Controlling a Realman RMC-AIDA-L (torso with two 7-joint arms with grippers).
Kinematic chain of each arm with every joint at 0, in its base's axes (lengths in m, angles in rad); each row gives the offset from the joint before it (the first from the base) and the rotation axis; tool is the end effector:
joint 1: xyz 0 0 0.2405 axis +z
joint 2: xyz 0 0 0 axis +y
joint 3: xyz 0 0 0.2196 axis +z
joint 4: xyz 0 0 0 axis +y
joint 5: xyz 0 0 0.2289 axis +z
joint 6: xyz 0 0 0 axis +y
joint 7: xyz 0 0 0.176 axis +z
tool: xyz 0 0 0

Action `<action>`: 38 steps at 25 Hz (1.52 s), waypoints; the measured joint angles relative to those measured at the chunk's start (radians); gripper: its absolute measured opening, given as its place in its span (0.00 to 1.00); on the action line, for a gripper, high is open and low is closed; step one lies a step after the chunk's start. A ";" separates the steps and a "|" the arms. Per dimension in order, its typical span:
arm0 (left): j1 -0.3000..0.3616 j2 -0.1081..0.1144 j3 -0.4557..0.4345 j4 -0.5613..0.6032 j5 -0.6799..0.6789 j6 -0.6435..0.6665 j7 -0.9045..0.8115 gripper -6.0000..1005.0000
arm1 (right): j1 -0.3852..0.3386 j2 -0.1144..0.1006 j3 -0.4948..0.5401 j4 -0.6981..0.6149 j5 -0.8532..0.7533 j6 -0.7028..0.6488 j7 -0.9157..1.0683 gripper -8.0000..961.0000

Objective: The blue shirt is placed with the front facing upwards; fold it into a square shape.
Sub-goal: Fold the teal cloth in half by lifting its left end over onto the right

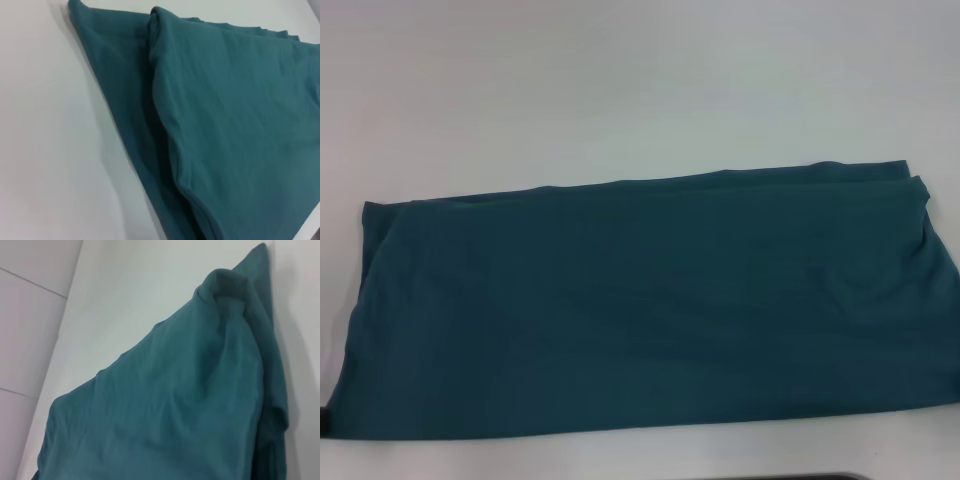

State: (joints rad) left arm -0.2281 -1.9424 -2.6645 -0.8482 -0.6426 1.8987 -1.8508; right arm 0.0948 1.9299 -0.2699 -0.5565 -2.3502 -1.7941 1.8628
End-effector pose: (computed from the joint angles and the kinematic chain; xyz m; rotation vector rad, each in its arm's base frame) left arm -0.3658 0.1953 0.0743 -2.5115 -1.6890 -0.1846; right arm 0.3912 0.1548 0.0519 -2.0618 1.9497 0.6914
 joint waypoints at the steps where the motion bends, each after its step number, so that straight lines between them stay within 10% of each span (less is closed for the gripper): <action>1: 0.000 0.000 -0.002 0.000 0.000 0.000 -0.001 0.01 | 0.001 -0.002 0.000 0.000 0.000 0.007 0.006 0.04; 21: -0.004 0.004 -0.039 -0.003 0.000 0.004 -0.004 0.01 | 0.029 -0.018 -0.007 0.000 0.000 -0.028 0.048 0.05; 32: -0.017 0.011 -0.067 -0.010 -0.002 0.013 -0.031 0.06 | 0.047 -0.030 0.044 -0.057 0.005 -0.085 0.093 0.45; 38: -0.050 0.019 -0.161 -0.013 -0.008 0.012 -0.042 0.07 | 0.076 -0.030 0.092 -0.088 0.009 -0.114 0.101 0.45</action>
State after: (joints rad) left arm -0.2783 -1.9234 -2.8257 -0.8616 -0.6506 1.9106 -1.8928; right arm 0.1706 1.9004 -0.1781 -0.6440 -2.3412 -1.9082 1.9635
